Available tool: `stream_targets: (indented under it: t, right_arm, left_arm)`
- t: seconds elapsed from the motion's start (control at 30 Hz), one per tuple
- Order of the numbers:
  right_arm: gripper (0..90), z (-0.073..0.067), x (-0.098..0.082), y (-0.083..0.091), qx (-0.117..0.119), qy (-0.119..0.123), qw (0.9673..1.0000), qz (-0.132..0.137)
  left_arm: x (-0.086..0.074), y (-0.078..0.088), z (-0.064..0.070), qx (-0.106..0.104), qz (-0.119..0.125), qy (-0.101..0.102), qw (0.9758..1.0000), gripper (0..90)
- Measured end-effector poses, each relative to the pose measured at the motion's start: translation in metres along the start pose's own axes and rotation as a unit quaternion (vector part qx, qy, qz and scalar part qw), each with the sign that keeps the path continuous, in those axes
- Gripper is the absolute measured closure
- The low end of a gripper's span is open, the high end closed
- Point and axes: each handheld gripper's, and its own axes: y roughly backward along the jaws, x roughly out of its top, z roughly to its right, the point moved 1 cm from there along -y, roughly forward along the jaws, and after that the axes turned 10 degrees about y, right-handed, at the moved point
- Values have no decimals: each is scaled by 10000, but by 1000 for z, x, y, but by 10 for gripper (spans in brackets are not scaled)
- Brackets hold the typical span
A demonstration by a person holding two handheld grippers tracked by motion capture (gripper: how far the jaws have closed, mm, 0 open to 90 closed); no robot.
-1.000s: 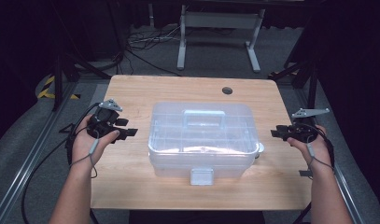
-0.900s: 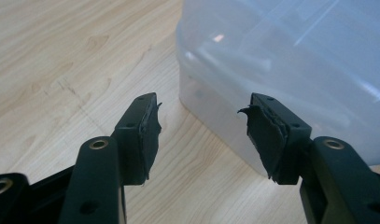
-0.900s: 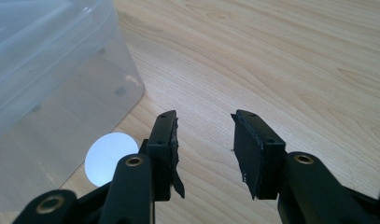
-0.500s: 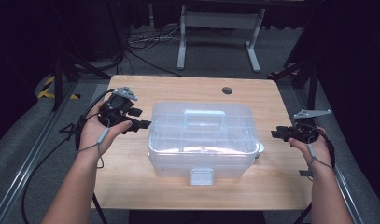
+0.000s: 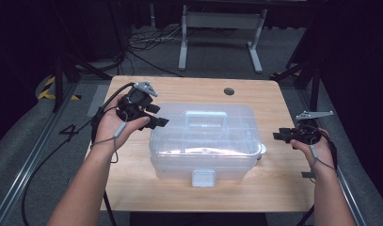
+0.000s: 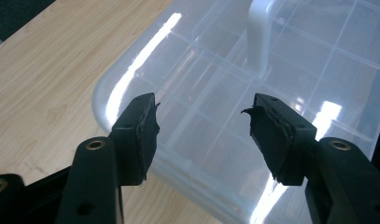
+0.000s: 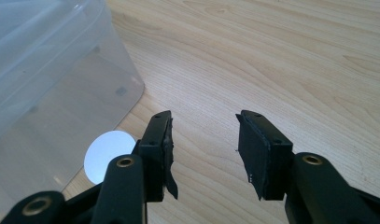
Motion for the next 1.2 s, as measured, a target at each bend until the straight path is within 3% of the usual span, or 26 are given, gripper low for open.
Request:
stream_targets:
  t: [0.53, 0.97, 1.2]
  right_arm:
    - [544, 0, 0, -2, 30, -44, 10000, -2]
    - [540, -2, 0, -6, 53, -1, 10000, -70]
    - [538, -3, 1, -9, 62, 25, 9999, -108]
  left_arm:
    - [25, -24, 26, -376, -54, -346, 9987, 410]
    - [38, -48, 31, -530, -161, -384, 9977, 410]
    - [44, -63, 39, -553, -292, -577, 9964, 445]
